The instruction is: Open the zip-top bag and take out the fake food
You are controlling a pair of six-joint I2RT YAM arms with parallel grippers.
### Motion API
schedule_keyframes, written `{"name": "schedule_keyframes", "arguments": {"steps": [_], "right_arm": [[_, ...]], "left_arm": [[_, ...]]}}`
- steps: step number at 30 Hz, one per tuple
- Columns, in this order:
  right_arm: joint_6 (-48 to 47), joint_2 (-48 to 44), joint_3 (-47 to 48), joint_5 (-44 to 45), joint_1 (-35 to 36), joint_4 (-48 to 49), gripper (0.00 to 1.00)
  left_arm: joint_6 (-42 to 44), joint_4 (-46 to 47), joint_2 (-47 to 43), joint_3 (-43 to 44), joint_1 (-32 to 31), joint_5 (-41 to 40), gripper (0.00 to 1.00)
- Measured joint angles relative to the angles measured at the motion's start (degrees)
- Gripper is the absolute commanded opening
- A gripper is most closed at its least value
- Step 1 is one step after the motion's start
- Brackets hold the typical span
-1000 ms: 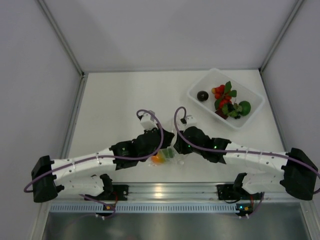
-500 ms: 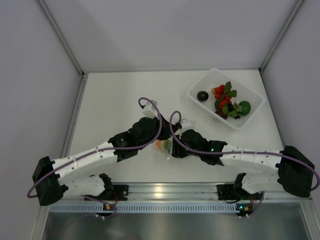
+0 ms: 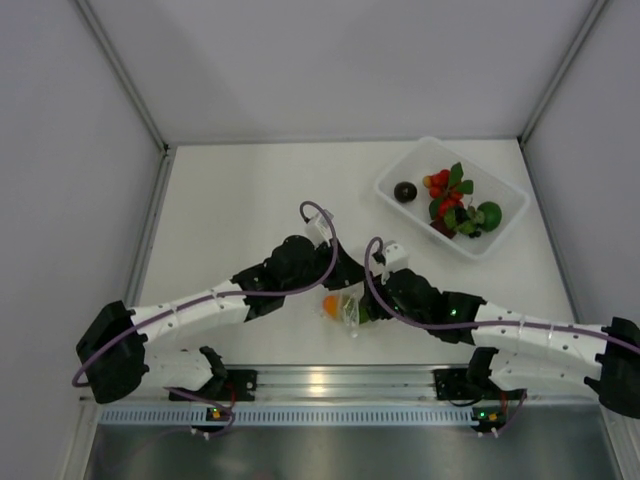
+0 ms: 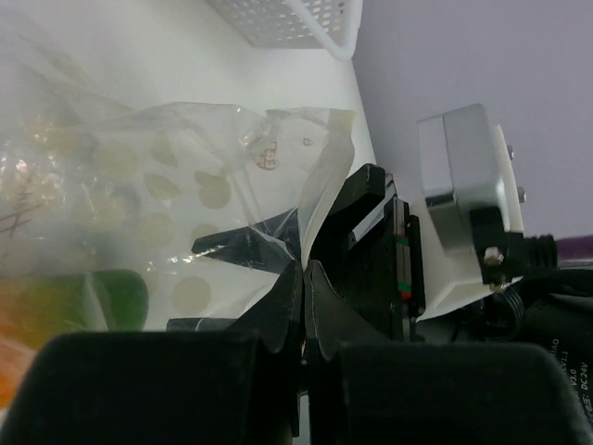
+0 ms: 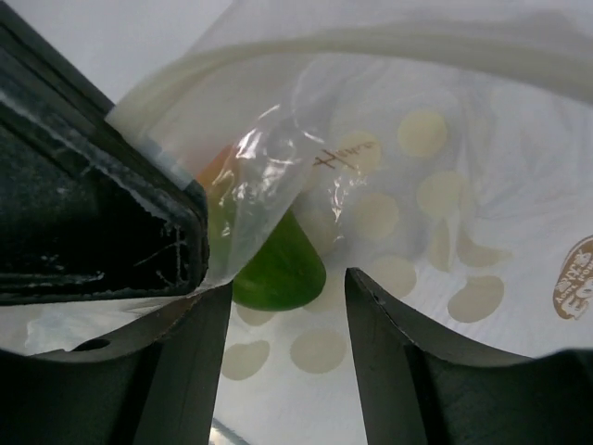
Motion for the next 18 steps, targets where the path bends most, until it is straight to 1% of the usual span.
{"name": "schedule_keyframes", "arguments": {"steps": [5, 8, 14, 18], "right_arm": [[-7.1, 5.3, -0.9, -4.5, 0.0, 3.8, 0.56], [-10.6, 9.5, -0.9, -8.0, 0.0, 8.2, 0.59], [-10.8, 17.7, -2.8, -10.1, -0.1, 19.1, 0.61], [-9.9, 23.3, -5.0, -10.2, -0.1, 28.5, 0.64]], "left_arm": [[0.4, -0.3, 0.0, -1.6, 0.0, -0.7, 0.0], [0.8, -0.4, 0.0, -2.1, 0.1, -0.8, 0.0], [1.5, -2.6, 0.7, -3.8, 1.1, -2.5, 0.0], [1.6, -4.0, 1.8, -4.4, 1.6, -3.7, 0.0]]}}
